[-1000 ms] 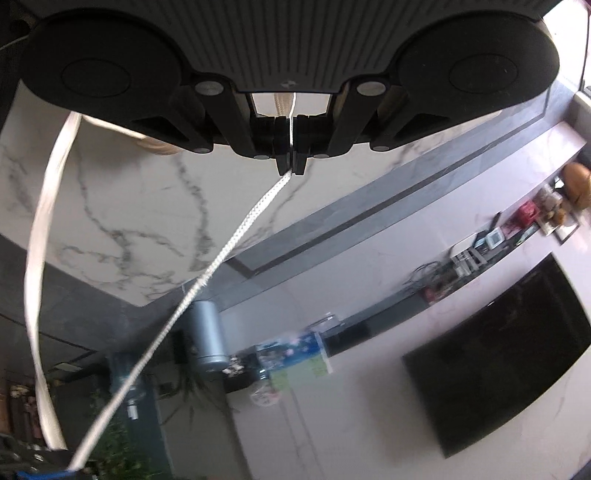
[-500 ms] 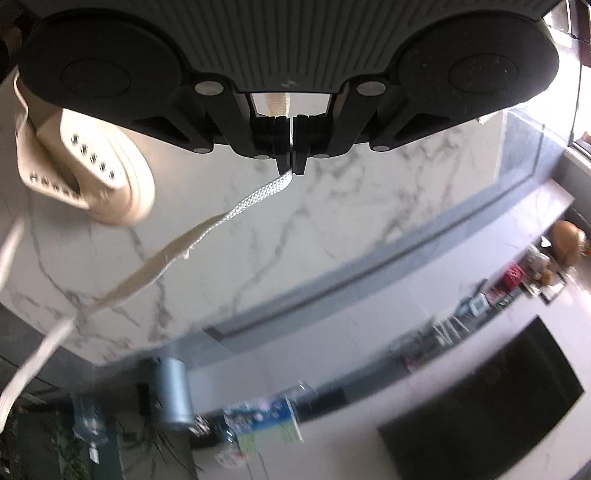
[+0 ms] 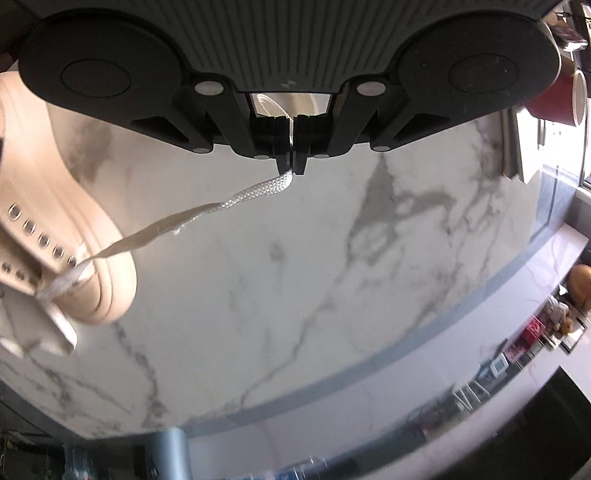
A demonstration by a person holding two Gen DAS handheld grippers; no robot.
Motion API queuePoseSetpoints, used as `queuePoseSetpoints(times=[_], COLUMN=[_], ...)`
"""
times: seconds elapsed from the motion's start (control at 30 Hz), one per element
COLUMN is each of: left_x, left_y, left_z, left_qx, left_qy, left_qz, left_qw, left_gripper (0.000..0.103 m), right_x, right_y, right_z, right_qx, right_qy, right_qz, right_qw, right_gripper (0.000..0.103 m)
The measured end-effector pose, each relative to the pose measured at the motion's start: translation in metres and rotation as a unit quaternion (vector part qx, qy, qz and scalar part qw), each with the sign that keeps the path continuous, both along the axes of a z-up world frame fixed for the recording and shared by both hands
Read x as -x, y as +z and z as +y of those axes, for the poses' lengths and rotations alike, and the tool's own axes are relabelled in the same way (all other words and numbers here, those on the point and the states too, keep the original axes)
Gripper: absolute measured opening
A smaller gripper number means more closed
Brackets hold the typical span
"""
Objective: Lace up shoes with both hands
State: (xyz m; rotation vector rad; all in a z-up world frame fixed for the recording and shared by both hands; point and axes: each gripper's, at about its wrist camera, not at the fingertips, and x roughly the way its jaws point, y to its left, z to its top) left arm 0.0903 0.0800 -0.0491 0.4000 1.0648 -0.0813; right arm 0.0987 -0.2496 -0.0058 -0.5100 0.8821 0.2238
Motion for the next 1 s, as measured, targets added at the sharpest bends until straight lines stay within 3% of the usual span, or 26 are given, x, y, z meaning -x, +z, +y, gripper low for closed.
queuePoseSetpoints(times=[0.13, 0.3, 0.43, 0.6, 0.8, 1.0], left_x=[0.0, 0.004, 0.014, 0.021, 0.022, 0.016], left_y=[-0.018, -0.026, -0.02, -0.012, -0.011, -0.012], left_z=[-0.003, -0.009, -0.021, -0.033, -0.036, -0.042], left_qx=[0.005, 0.018, 0.037, 0.075, 0.126, 0.12], left_qy=[-0.007, -0.035, -0.083, -0.125, -0.142, -0.151], left_qz=[0.017, 0.018, 0.009, -0.005, -0.01, -0.023], left_qw=[0.9998, 0.999, 0.9959, 0.9894, 0.9818, 0.9809], left_gripper=[0.011, 0.037, 0.04, 0.04, 0.04, 0.04], right_x=[-0.001, -0.003, -0.009, -0.016, -0.025, -0.041], right_y=[-0.025, -0.046, -0.056, -0.063, -0.068, -0.077], right_z=[0.002, -0.002, -0.006, -0.01, -0.015, -0.022], right_qx=[-0.009, -0.021, -0.021, -0.019, -0.019, -0.019], right_qy=[0.01, 0.068, 0.099, 0.132, 0.166, 0.168], right_qz=[0.04, 0.092, 0.118, 0.138, 0.161, 0.179], right_qw=[0.999, 0.993, 0.988, 0.981, 0.973, 0.969], right_gripper=[0.003, 0.005, 0.006, 0.028, 0.028, 0.028])
